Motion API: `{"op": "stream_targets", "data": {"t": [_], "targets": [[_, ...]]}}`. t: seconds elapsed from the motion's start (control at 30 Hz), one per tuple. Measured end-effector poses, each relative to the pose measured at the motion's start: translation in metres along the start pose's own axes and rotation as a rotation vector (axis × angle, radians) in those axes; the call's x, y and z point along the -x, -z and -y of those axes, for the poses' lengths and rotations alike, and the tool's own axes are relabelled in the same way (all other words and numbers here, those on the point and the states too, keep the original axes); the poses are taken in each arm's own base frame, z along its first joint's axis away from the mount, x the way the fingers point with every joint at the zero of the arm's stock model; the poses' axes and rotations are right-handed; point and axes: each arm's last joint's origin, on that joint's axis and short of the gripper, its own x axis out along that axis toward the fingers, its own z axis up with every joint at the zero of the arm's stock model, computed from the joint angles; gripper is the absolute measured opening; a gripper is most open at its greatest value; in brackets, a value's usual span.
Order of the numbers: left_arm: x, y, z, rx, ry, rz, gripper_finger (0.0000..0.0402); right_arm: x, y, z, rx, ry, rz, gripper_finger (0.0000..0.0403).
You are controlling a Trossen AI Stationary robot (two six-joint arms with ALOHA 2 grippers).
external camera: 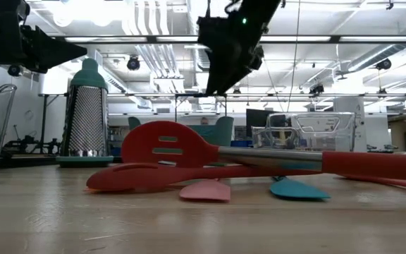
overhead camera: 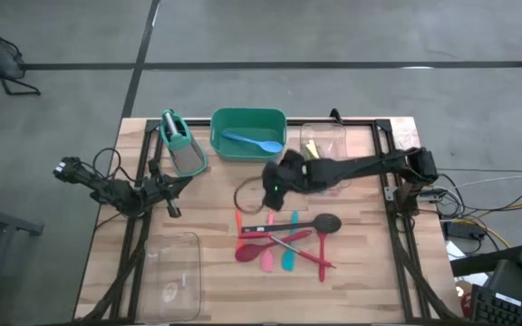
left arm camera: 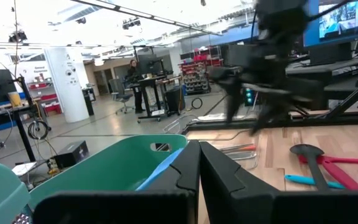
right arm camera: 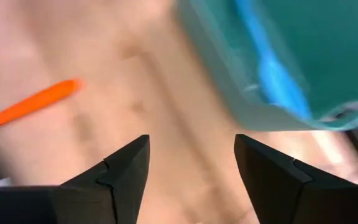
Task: Pick & Place Kitchen Items
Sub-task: Put the silver red slotted spoon into the bottom transparent bin
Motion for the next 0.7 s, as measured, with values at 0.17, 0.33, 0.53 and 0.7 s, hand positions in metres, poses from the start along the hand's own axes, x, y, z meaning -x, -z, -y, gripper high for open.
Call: {"op": "stream_targets", "data": {"t": [0.17,0.33,0.53,0.7], "targets": [[0.000,0.000,0.000,0.000,0.000,0.000,0.0012,0.018,0.014,-0.036,0.065,-0.092,0.008,0.0249],[0.000,0.000,0.000,0.000,0.000,0.000,0.0012,0.036,0.032,-0.068,0.186,-0.177,0.011,0.0261],[0.000,0.000,0.000,0.001,0.000,0.001,0.0012,0.044,0.053,-0.094,0.149,-0.229,-0.012,0.0258],[0.000,0.000,0.000,0.001,0.000,0.001,0.0012,0.047,0.067,-0.105,0.126,-0.247,-0.024,0.0241]]}}
